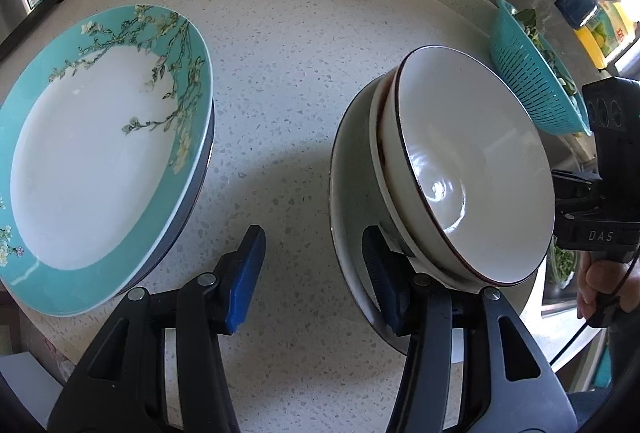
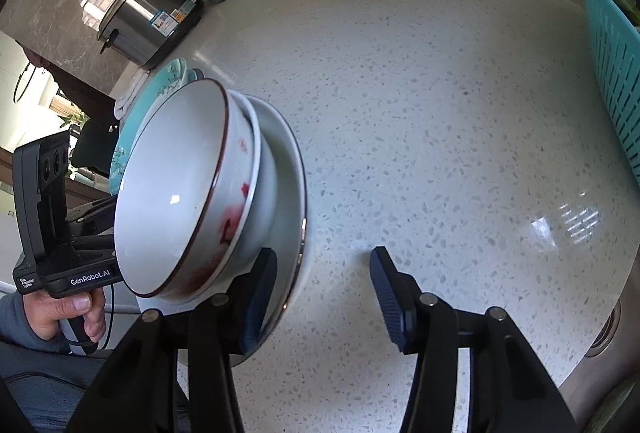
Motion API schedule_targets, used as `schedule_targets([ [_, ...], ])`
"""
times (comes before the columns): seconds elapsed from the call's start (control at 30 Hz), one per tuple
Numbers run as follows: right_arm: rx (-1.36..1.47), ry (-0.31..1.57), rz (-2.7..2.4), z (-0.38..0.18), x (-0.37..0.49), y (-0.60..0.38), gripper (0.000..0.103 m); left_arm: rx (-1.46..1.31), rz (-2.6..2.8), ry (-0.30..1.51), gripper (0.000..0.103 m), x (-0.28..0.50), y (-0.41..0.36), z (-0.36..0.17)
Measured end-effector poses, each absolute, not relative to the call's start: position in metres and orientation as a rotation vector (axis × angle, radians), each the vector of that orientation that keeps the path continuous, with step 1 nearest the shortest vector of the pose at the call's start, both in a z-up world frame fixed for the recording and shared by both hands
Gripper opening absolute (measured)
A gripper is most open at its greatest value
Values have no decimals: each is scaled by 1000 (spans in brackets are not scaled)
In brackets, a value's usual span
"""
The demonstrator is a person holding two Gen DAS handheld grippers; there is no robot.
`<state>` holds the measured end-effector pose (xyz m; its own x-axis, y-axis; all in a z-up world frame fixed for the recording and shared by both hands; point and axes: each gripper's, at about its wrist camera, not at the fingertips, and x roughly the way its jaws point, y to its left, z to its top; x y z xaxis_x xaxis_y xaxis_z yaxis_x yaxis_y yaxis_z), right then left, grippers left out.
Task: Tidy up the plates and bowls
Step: 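Lift the plate with its bowls and lower it onto the teal floral plates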
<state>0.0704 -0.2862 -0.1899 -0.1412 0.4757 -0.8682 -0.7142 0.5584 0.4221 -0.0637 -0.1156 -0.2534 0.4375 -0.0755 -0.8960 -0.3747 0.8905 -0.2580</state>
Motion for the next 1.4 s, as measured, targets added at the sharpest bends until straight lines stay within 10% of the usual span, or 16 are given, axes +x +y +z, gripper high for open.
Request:
schedule_targets([
  [0.27, -210, 1367, 1059, -189, 67, -282, 33, -437, 135, 1094, 18, -50, -129, -252],
  [1.4, -204, 1327, 993, -160, 58, -279, 22, -394, 140, 1087, 12, -46, -134, -220],
])
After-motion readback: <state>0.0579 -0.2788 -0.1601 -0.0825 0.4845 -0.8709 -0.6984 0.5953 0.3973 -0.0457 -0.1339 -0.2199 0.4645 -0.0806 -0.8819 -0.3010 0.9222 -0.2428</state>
